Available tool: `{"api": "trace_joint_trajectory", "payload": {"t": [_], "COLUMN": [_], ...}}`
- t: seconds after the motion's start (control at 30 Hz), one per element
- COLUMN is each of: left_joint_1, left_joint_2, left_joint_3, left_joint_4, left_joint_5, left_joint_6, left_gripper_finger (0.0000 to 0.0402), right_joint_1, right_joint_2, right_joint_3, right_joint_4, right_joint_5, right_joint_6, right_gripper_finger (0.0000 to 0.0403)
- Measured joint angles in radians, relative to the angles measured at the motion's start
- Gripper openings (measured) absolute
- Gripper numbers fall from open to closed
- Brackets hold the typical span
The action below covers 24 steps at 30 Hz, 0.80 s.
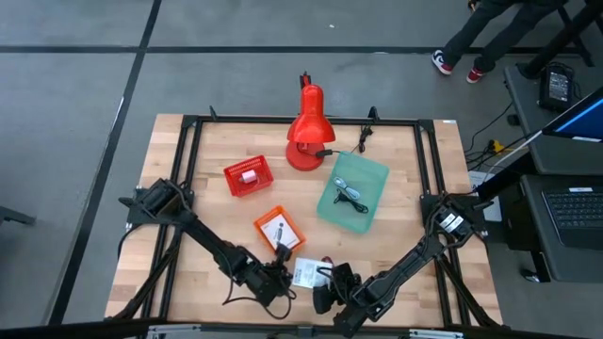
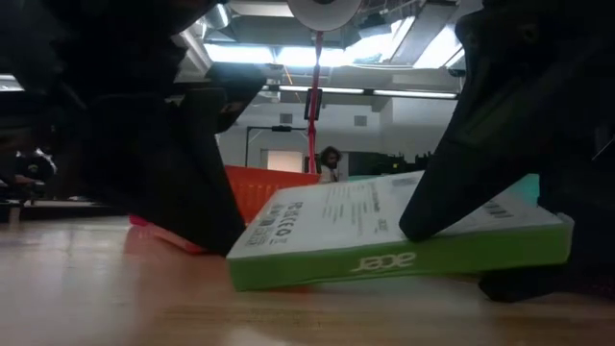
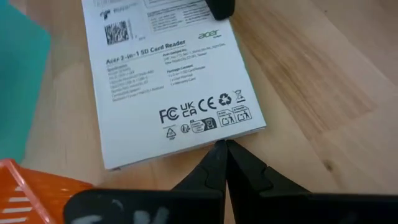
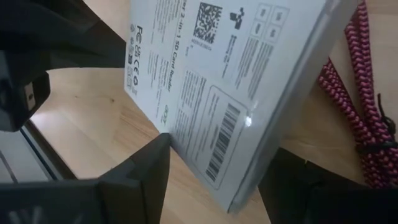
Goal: Pick and place items into bin
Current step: Put the white card reader box into the orange bin
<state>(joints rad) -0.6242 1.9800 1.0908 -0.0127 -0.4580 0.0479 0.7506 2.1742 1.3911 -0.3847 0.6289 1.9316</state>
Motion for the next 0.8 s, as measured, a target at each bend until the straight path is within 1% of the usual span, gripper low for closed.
{"api": "trace_joint_trajectory", "payload": {"t": [0.17, 0.3, 0.4, 0.47, 0.57, 0.73, 0.8], "left_joint_1": [0.009, 0.012, 0.011, 0.011, 0.012, 0.011, 0.011], "left_joint_2": [0.0, 0.0, 0.0, 0.0, 0.0, 0.0, 0.0], "left_joint_3": [0.0, 0.0, 0.0, 0.001, 0.001, 0.002, 0.002], "left_joint_4": [0.002, 0.001, 0.0, 0.0, -0.001, 0.0, -0.001], "left_joint_5": [0.005, 0.006, 0.015, 0.037, 0.061, 0.062, 0.062], "left_joint_6": [0.001, 0.001, 0.001, 0.001, 0.001, 0.001, 0.001], "left_gripper_finger": [0.0002, 0.0002, 0.0002, 0.0002, 0.0002, 0.0002, 0.0002], "right_joint_1": [0.0, 0.001, 0.001, 0.002, 0.0, -0.001, -0.001], "right_joint_2": [0.0, 0.002, 0.003, 0.004, 0.006, 0.008, 0.008], "right_joint_3": [0.0, -0.001, -0.002, -0.002, -0.003, -0.005, -0.005], "right_joint_4": [0.0, 0.003, 0.003, 0.0, 0.002, 0.008, 0.01], "right_joint_5": [0.003, 0.029, 0.043, 0.049, 0.054, 0.057, 0.059], "right_joint_6": [0.0, -0.003, -0.005, -0.007, -0.029, -0.057, -0.059], "right_gripper_finger": [0.02, 0.02, 0.0187, 0.0164, 0.0118, 0.0039, 0.0021]}}
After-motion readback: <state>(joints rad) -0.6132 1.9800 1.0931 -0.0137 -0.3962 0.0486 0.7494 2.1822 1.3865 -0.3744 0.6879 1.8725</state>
